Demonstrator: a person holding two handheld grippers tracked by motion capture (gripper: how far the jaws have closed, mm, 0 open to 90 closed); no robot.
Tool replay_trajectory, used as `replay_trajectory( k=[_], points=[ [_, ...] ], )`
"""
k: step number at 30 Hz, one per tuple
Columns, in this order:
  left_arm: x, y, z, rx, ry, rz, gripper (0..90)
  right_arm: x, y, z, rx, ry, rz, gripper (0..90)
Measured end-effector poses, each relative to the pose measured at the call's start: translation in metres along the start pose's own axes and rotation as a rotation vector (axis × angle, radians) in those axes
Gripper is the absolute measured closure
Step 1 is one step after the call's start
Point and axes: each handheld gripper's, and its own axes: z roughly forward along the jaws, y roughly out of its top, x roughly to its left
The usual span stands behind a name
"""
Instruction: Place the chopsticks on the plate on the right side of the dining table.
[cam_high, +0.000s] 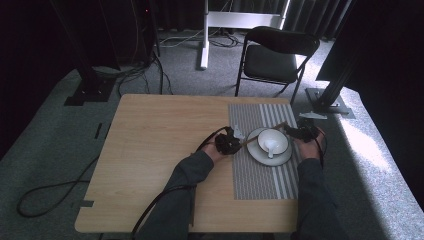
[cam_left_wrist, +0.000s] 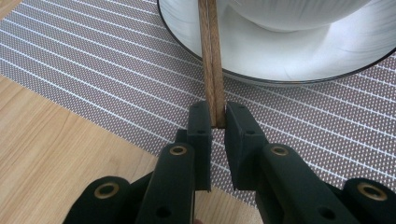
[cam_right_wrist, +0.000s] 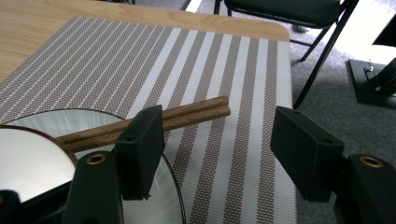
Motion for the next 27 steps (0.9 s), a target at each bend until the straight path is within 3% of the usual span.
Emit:
replay_trajectory(
  k=[8,13,18,23,27],
  points=[
    [0.001,-0.001,0.0,-0.004,-0.007,-0.009,77.7,0.003,0.001,0.012,0.025,0.019,0.024,32.2],
    [0.0,-0.003,0.0,-0.011,-0.009,-0.017,75.0,0.005,0.009,0.014,0.03,0.015,0.012,31.5],
    [0.001,-0.006,-0.002,-0.051,0.006,-0.056,72.1,0.005,0.017,0.016,0.03,0.023,0.037,31.1],
    [0.0,-0.007,-0.002,-0.059,0.006,-0.065,70.0,0.006,0.024,0.022,0.055,0.019,0.036,29.8],
    [-0.001,-0.008,-0.002,-0.069,0.006,-0.073,68.7,0.007,0.025,0.027,0.065,0.023,0.066,28.2]
  ],
)
